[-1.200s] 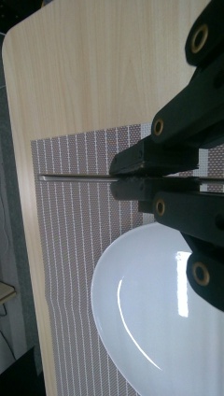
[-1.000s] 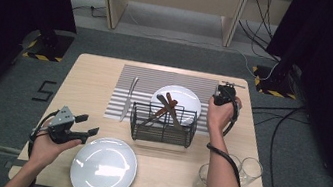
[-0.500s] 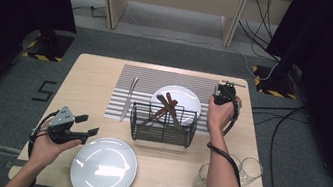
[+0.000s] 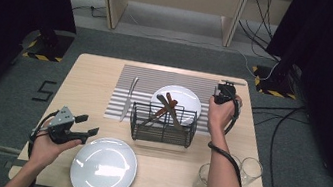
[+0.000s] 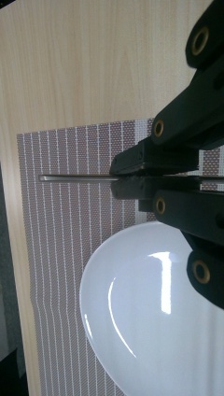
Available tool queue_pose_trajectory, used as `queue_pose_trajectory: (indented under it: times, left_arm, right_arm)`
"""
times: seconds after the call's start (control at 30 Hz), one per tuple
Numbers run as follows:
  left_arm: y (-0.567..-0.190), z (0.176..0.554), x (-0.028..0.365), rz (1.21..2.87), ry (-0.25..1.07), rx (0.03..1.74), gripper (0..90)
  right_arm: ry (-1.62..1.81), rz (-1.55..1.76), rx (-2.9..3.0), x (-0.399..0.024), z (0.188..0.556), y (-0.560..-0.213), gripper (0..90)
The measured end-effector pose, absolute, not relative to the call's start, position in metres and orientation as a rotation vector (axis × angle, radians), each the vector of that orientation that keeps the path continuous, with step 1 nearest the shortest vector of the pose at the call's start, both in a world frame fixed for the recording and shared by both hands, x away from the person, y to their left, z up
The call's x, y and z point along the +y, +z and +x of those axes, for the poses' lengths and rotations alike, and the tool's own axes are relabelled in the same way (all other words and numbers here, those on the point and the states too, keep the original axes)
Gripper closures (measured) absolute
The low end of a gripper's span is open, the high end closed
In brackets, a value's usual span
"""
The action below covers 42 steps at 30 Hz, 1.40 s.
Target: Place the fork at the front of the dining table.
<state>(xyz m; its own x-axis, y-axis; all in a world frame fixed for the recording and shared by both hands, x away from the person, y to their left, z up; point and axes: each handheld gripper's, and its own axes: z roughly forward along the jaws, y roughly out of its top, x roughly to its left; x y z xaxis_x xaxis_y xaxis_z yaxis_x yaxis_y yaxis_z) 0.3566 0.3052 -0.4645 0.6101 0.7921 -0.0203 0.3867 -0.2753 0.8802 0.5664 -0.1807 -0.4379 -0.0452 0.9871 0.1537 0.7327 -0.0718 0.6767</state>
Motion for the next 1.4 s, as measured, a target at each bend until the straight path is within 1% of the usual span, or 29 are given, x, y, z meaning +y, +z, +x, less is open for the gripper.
queue_pose_trajectory:
  times: [0.8, 1.4]
  left_arm:
    - [-0.464, 0.356, 0.305, 1.888, 0.537, 0.94, 32.1]
    - [-0.465, 0.356, 0.305, 1.89, 0.533, 0.94, 32.2]
  right_arm:
    - [0.787, 1.887, 1.847, -0.179, 0.577, -0.464, 86.5]
    - [0.74, 1.94, 1.879, -0.182, 0.582, -0.475, 86.2]
